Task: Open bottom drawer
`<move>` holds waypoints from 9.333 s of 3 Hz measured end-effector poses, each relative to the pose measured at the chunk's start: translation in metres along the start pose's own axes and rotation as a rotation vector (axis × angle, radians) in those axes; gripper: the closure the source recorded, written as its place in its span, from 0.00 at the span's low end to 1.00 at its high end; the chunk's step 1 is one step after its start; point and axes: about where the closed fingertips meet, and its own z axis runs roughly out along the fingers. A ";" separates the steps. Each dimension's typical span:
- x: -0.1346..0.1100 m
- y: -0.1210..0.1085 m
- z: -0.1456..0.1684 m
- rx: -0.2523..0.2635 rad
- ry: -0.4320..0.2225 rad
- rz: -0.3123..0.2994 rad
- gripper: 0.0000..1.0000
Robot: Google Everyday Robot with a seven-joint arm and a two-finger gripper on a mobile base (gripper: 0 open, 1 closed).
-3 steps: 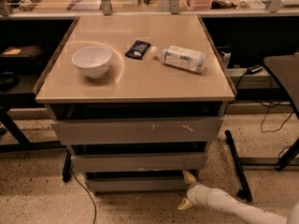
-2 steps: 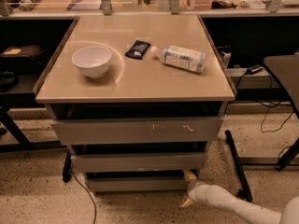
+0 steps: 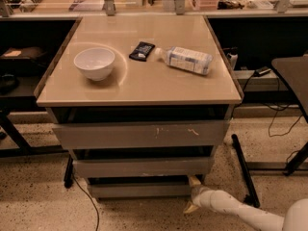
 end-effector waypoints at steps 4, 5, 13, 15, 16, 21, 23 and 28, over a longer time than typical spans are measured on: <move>0.008 0.000 0.050 -0.127 -0.059 0.168 0.00; 0.007 0.004 0.051 -0.150 -0.057 0.184 0.00; 0.008 0.035 0.014 -0.170 -0.063 0.196 0.52; 0.007 0.059 0.000 -0.204 -0.080 0.223 0.99; 0.004 0.057 -0.003 -0.204 -0.080 0.223 1.00; -0.002 0.081 -0.015 -0.254 -0.109 0.235 0.84; -0.001 0.096 -0.027 -0.267 -0.109 0.258 1.00; -0.006 0.118 -0.041 -0.289 -0.116 0.282 0.64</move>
Offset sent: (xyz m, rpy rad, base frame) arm 0.0361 0.0026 -0.0276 0.1231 0.1246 -0.0549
